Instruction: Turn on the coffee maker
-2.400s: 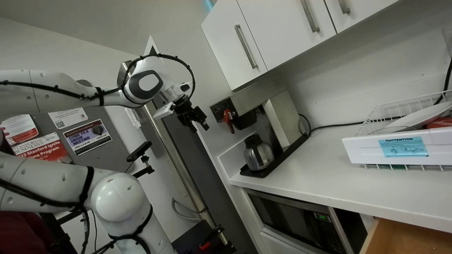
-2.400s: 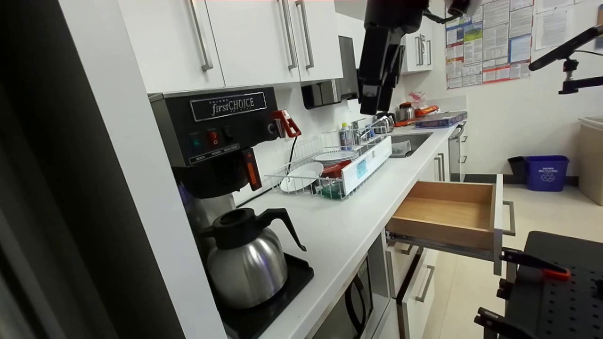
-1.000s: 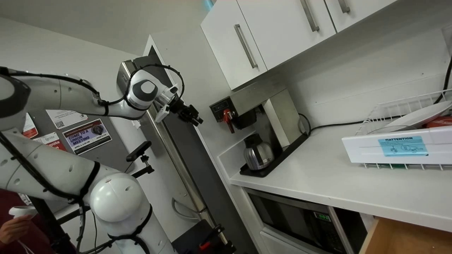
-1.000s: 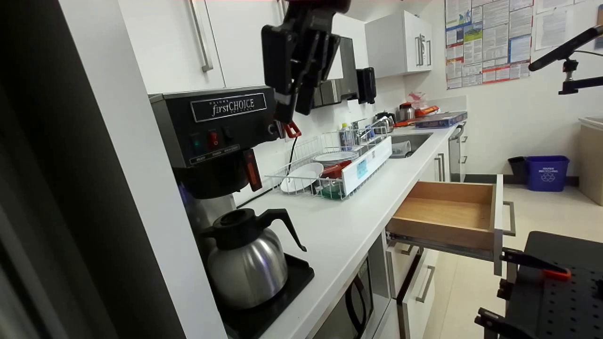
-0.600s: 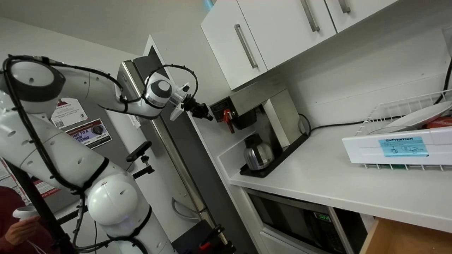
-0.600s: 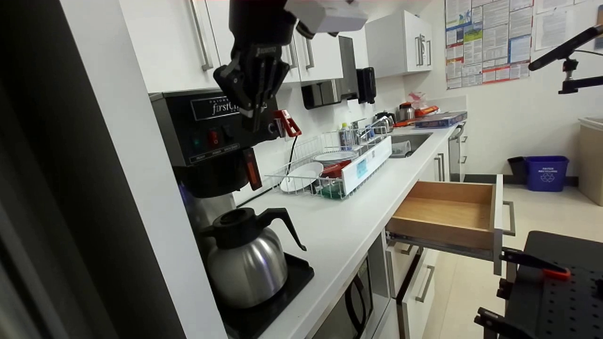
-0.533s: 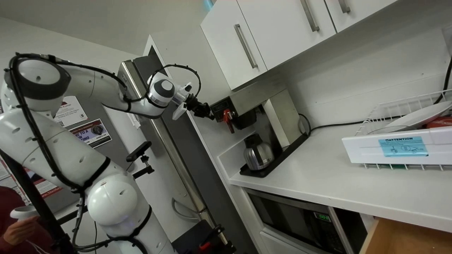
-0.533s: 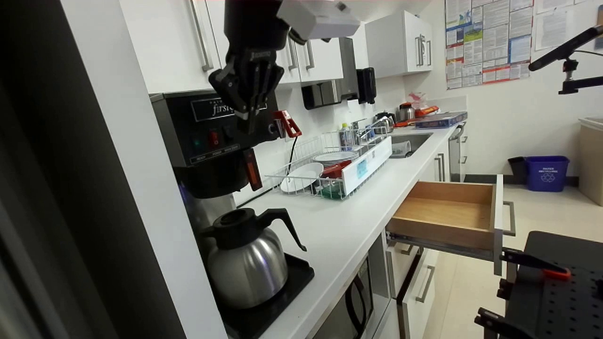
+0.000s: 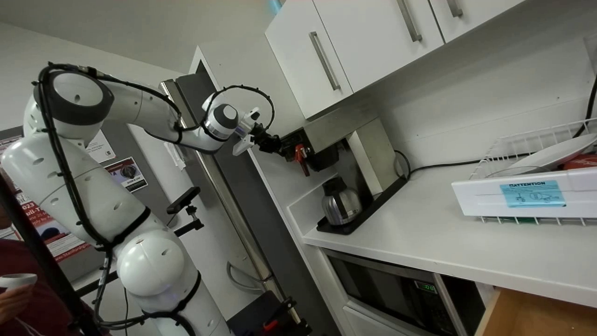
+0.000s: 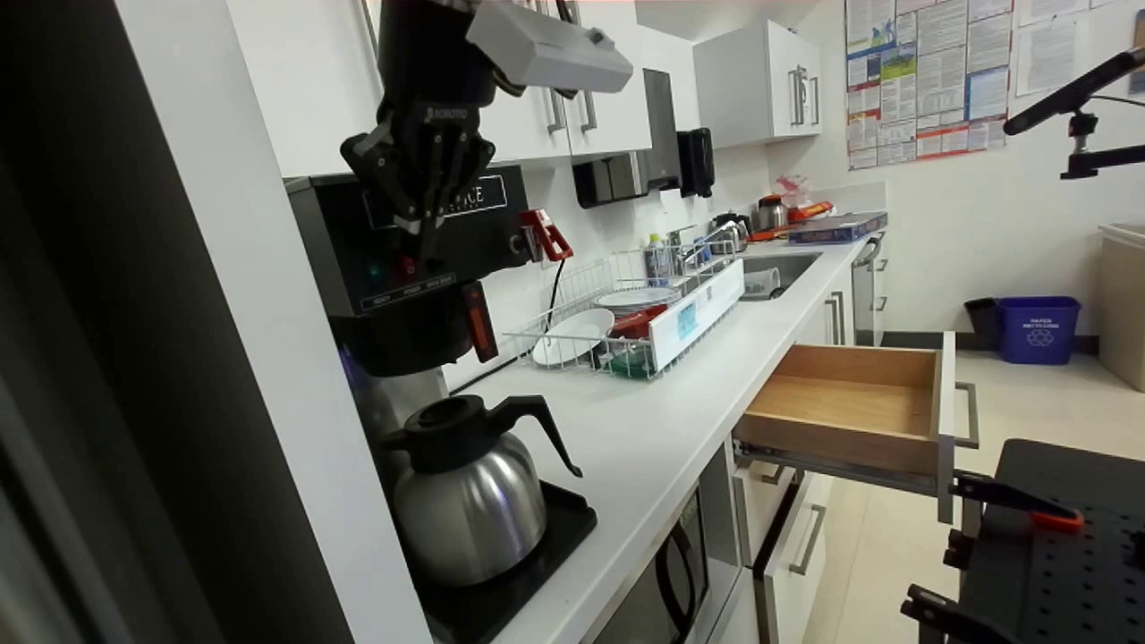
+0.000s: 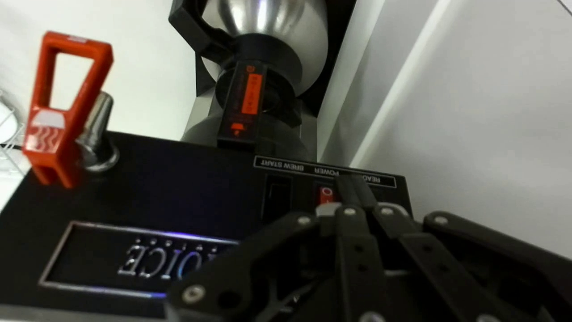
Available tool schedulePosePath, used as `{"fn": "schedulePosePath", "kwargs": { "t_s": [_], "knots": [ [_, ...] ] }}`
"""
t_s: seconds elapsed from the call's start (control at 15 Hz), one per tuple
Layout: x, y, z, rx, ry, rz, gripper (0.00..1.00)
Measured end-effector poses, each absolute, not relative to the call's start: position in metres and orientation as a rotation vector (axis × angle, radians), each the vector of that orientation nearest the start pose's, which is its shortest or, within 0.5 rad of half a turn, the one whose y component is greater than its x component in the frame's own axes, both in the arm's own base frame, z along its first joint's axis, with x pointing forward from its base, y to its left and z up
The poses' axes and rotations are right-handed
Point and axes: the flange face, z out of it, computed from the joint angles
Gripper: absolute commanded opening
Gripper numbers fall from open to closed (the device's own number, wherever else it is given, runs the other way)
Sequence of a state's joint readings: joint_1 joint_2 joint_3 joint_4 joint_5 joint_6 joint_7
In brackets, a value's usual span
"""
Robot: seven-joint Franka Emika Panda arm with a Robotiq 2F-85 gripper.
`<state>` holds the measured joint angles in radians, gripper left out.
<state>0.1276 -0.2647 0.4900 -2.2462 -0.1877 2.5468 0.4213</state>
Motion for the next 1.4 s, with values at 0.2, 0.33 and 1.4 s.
{"fn": "schedulePosePath", "kwargs": {
  "t_s": [0.2,0.33,1.4],
  "knots": [
    [0.4133,0.3157,0.5215,-2.937,-0.508,-0.903,0.00],
    [0.4134,0.3154,0.5214,-2.938,-0.509,-0.903,0.00],
    [0.4136,0.3163,0.5172,-2.967,-0.561,-0.922,0.00]
  ]
}}
